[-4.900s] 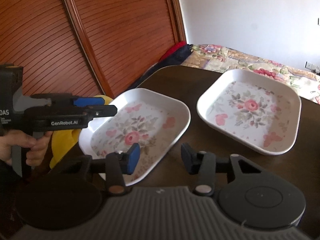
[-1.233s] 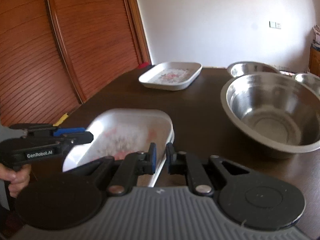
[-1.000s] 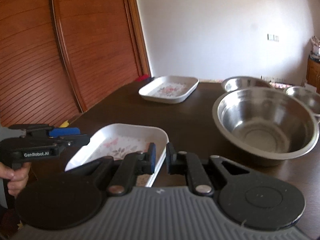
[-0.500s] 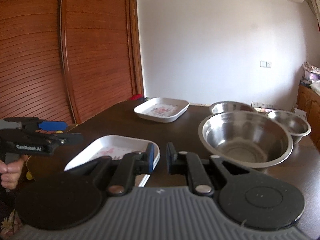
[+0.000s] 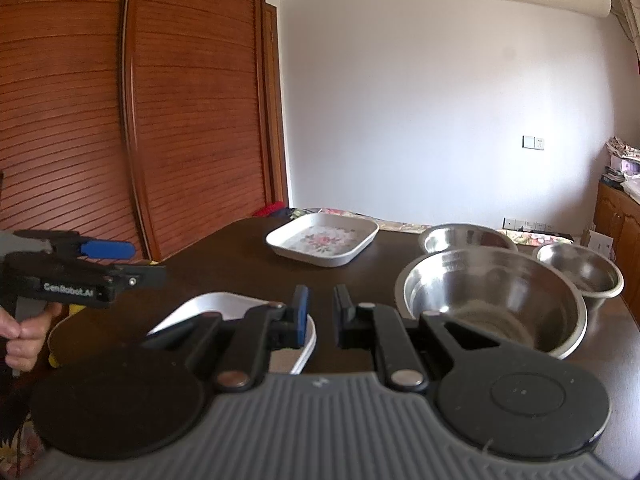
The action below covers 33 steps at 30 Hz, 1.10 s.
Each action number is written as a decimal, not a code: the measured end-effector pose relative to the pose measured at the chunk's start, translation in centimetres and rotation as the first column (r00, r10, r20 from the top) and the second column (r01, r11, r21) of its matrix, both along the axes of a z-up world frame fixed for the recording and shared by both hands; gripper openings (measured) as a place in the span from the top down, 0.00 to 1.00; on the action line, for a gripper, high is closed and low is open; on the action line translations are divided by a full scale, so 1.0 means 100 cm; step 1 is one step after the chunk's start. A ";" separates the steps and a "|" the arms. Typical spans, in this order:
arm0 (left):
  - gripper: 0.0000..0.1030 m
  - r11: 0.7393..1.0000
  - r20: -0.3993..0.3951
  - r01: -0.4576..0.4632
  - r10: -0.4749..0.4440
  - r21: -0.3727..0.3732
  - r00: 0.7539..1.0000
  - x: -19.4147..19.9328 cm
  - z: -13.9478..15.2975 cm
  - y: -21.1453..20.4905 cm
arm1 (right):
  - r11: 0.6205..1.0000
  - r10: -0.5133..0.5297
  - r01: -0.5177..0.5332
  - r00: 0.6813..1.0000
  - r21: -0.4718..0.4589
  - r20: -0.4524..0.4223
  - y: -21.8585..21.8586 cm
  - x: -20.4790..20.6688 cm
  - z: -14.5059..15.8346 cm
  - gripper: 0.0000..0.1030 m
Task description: Organize plates and bowls
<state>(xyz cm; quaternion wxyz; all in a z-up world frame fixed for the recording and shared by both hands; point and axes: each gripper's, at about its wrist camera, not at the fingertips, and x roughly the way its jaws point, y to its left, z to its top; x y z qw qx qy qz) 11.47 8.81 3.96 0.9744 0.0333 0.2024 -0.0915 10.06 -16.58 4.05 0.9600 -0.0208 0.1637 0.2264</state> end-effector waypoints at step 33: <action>0.00 0.998 -0.023 -0.057 0.057 -0.032 0.998 0.167 -0.005 0.014 | 0.991 0.062 -0.062 0.998 -0.118 -0.002 0.043 0.108 0.039 0.17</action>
